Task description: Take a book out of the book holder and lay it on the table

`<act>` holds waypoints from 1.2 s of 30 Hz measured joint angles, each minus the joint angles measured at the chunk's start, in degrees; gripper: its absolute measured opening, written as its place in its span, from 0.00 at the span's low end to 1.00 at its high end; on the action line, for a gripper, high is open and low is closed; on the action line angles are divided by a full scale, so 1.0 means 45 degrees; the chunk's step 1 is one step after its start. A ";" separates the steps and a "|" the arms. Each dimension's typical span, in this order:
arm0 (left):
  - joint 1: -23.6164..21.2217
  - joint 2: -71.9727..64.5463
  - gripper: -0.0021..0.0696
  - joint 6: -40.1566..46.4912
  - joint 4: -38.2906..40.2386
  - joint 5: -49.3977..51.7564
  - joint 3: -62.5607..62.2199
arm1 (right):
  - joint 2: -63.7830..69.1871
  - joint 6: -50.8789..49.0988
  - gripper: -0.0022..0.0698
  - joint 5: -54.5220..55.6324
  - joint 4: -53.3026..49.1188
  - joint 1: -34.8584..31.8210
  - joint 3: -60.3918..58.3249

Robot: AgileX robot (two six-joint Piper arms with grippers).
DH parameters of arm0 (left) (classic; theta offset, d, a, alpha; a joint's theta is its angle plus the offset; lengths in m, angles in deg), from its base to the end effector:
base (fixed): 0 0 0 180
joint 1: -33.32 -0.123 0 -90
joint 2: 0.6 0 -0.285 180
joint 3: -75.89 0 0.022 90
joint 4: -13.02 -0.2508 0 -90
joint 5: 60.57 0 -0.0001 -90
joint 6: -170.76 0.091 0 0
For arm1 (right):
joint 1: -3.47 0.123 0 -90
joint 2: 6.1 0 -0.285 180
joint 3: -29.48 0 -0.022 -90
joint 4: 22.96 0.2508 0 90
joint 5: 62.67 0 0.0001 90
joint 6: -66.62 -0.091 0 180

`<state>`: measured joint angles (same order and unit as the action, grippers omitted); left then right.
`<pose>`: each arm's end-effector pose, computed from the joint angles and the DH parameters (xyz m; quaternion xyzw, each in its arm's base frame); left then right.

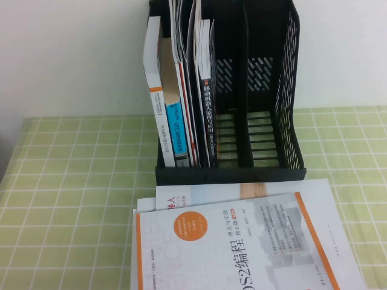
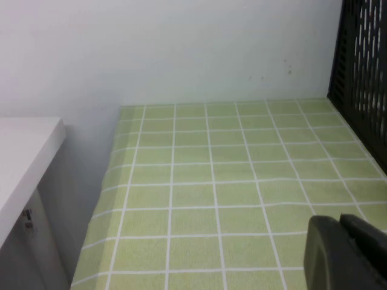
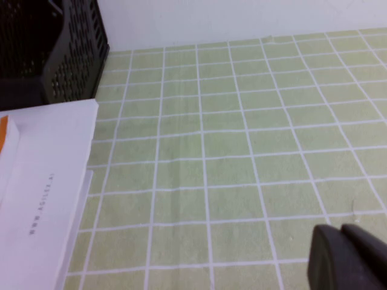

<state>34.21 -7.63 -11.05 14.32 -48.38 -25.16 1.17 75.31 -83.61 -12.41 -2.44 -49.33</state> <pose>0.0558 -0.0013 0.1844 -0.0129 0.7556 -0.0245 0.6545 0.0533 0.0005 0.1720 0.0301 0.8015 0.0016 0.5972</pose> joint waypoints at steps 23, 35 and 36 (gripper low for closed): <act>0.0000 0.0000 0.03 0.0000 -0.0113 -0.0047 0.0000 | 0.0000 -0.0021 0.03 -0.0008 0.0016 0.0000 0.0000; 0.0000 0.0000 0.03 -0.0042 0.1359 -0.2424 0.0000 | 0.0000 -0.0021 0.03 0.2683 0.1831 0.0000 0.0000; 0.0000 0.0000 0.03 -0.0042 0.1497 -0.2897 0.0000 | 0.0000 -0.0021 0.03 0.3181 0.2083 0.0000 0.0000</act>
<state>34.21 -7.63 -11.24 21.05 -61.42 -25.16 1.17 75.21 -69.30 -3.03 -2.44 -49.33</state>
